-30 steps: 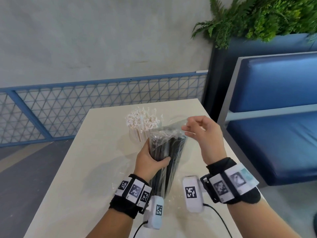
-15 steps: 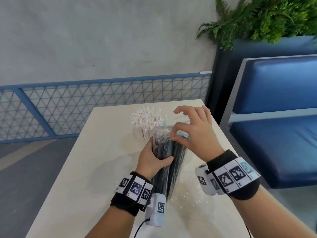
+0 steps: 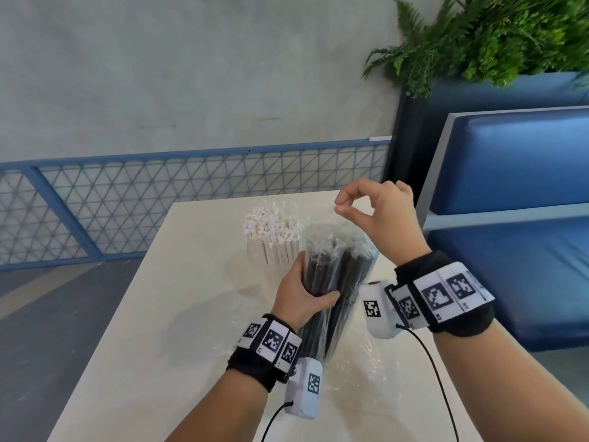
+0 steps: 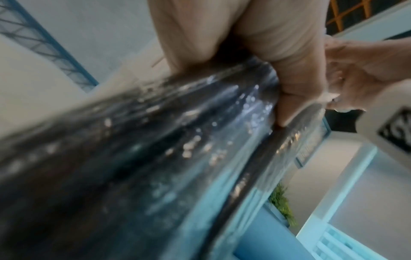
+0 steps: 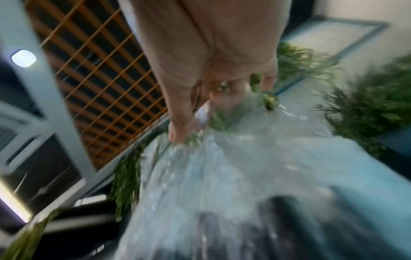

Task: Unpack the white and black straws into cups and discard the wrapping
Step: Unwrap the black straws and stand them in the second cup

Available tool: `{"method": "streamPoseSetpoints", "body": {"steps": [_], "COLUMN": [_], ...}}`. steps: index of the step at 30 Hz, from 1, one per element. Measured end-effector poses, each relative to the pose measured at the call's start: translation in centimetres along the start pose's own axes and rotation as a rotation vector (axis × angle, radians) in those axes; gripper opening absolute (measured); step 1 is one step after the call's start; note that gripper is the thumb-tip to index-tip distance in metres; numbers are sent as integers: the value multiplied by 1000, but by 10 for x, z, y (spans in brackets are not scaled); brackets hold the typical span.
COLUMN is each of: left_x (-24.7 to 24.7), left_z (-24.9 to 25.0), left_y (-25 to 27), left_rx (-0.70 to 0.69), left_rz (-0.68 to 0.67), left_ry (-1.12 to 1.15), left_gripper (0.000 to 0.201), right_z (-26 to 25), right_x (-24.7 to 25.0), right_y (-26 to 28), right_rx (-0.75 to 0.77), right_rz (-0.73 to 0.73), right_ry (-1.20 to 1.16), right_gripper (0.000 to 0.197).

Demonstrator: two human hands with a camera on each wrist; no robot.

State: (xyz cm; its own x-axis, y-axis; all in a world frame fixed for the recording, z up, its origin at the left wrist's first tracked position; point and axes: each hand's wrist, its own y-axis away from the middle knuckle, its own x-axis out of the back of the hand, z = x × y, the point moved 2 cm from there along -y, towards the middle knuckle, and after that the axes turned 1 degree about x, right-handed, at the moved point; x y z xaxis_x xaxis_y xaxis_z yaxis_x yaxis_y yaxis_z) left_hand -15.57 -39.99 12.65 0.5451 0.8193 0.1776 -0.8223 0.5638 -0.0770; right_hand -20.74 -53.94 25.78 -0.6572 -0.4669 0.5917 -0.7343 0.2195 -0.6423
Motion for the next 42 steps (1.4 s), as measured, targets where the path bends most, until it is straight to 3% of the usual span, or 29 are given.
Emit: {"method": "streamPoseSetpoints", "body": {"steps": [3, 8, 11, 13, 16, 18, 20, 21, 31, 34, 37, 42], "left_x": [-2, 1, 4, 6, 4, 1, -1, -1, 8, 14, 19, 22], "left_z": [-2, -13, -22, -27, -27, -26, -27, -27, -26, -33, -38, -40], "left_y": [0, -1, 1, 4, 7, 8, 10, 11, 6, 6, 6, 8], "left_rx": [11, 70, 108, 106, 73, 60, 63, 64, 6, 34, 73, 115], "left_rz": [-17, -14, 4, 34, 0, -31, -39, -46, -145, -123, -109, -133], "left_ry": [9, -12, -12, 14, 1, -3, 0, -6, -106, -72, -19, 42], "left_gripper": [71, 89, 93, 87, 78, 81, 81, 78, 75, 76, 78, 84], "right_z": [1, 3, -3, -9, -13, -8, -7, -6, -2, -6, -6, 21], "right_x": [1, 3, 14, 24, 18, 4, -5, -7, -13, -15, -8, -1], "right_y": [-7, -11, -9, -5, 3, 11, 14, 14, 7, 5, 5, 25], "right_rx": [-49, -179, -243, -143, 17, -1, -39, -56, -288, -216, -159, -185], "right_rz": [-12, -151, -34, 24, -211, -322, -311, -292, -233, -307, -509, -643], "right_ry": [-102, -237, -522, -425, 31, 176, 109, 58, -411, -399, -283, -229], "right_gripper": [14, 20, 12, 20, 40, 31, 9, 6, 6, 7, 29, 55]}}
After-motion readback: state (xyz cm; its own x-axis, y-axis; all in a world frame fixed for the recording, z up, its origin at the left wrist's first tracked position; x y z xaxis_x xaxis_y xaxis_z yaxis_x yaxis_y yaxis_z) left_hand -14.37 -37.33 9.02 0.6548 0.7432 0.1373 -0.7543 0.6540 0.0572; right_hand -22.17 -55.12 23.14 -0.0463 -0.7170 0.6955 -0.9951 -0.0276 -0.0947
